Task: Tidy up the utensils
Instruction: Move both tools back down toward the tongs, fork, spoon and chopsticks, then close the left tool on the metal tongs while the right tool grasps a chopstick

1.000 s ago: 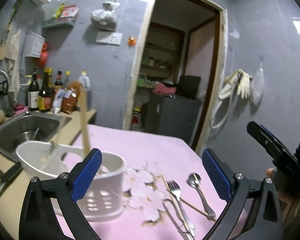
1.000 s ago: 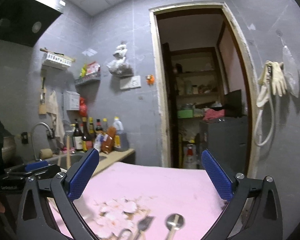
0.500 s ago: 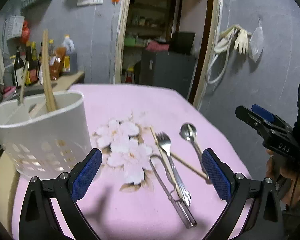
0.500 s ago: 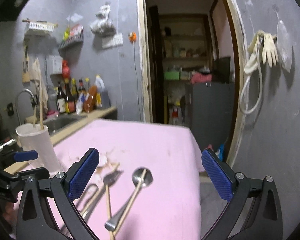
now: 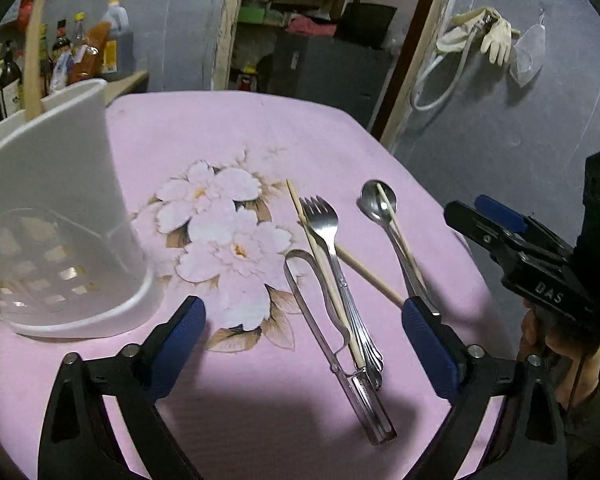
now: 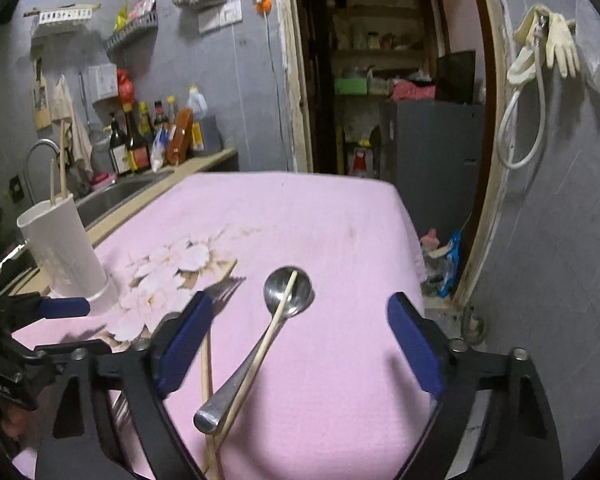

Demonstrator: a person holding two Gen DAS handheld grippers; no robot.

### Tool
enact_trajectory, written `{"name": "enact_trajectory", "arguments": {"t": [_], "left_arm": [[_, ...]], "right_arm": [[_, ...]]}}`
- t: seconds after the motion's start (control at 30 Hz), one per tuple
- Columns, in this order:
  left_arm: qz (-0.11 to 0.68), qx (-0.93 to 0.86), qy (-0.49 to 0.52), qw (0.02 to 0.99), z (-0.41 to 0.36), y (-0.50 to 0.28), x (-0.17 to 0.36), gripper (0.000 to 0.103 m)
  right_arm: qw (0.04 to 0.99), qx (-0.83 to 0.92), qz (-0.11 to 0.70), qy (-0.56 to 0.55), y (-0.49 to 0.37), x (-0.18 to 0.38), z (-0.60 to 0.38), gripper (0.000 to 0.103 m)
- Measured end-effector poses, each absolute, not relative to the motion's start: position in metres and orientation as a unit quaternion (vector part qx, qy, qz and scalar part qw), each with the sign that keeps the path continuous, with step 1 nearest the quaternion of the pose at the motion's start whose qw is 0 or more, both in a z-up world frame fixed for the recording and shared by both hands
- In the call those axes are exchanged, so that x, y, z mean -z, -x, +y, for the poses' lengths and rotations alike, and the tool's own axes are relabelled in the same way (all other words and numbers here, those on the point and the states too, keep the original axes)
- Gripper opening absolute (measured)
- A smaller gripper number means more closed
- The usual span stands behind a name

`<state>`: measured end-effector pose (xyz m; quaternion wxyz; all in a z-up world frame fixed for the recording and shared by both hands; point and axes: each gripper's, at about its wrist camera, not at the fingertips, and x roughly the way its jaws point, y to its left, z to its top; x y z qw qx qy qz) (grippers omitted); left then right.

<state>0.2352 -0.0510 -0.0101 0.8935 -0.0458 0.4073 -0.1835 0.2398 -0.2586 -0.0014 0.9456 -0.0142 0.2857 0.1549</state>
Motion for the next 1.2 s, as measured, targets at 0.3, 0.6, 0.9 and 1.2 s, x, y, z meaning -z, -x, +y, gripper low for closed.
{"name": "enact_trajectory", "arguments": {"t": [0.3,0.6,0.9,1.2], "left_arm": [[0.465,0.193,0.009,0.864,-0.067,-0.255,0.025,0.036],[0.476,0.185,-0.011,0.86,-0.078,-0.268,0.03,0.023],[0.483,0.184,-0.007,0.856,-0.07,-0.273,0.033,0.02],[0.49,0.188,-0.056,0.849,-0.079,-0.27,0.035,0.021]], "right_arm": [[0.933,-0.157,0.322,0.018,-0.249,0.01,-0.255,0.055],[0.921,-0.16,0.353,0.041,-0.258,0.018,-0.244,0.042],[0.908,-0.164,0.384,0.044,-0.273,0.027,-0.238,0.033],[0.895,-0.14,0.42,0.05,-0.284,0.029,-0.234,0.026]]}}
